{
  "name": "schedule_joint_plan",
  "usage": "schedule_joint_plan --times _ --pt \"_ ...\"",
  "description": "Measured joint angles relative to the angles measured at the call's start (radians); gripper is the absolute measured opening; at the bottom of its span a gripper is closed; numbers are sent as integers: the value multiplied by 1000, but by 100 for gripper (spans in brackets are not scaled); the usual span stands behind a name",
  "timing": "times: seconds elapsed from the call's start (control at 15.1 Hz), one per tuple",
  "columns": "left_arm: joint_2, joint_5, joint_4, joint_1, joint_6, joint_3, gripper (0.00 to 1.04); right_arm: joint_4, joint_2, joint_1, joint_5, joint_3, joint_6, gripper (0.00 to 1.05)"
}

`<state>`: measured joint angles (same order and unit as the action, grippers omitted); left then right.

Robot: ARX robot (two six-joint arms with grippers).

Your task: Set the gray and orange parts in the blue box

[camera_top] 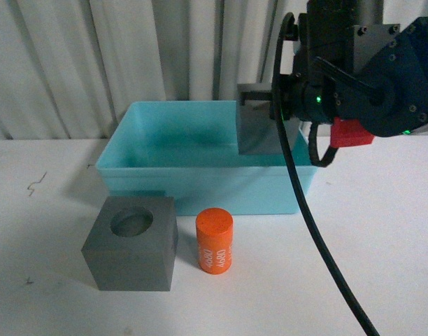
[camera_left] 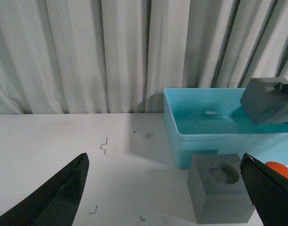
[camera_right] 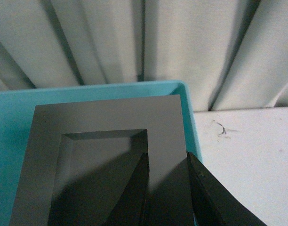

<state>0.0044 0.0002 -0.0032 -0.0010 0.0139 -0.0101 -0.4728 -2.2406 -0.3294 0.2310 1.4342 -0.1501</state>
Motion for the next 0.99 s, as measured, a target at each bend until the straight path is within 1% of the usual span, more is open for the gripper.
schedule_joint_plan --times 0.13,0.53,0.6,0.66,0.79,0.86,0.93,0.99 --pt "0 0 0 0 0 0 98 3 -3 -17 1 26 -18 18" --pt "0 0 0 0 0 0 98 48 -51 -22 42 34 -40 18" --pt "0 0 0 0 0 0 98 50 -53 -22 43 31 -39 22" --pt "0 0 0 0 0 0 98 49 -54 -22 43 29 -42 33" --pt "0 0 0 0 0 0 98 33 -53 -22 43 27 -42 51" --pt "0 0 0 0 0 0 98 18 -38 -21 66 -3 -47 77" --pt "0 0 0 0 0 0 98 -59 102 -16 104 -125 -47 100" --pt "0 -1 0 0 0 0 98 -120 277 -17 121 -257 -39 98"
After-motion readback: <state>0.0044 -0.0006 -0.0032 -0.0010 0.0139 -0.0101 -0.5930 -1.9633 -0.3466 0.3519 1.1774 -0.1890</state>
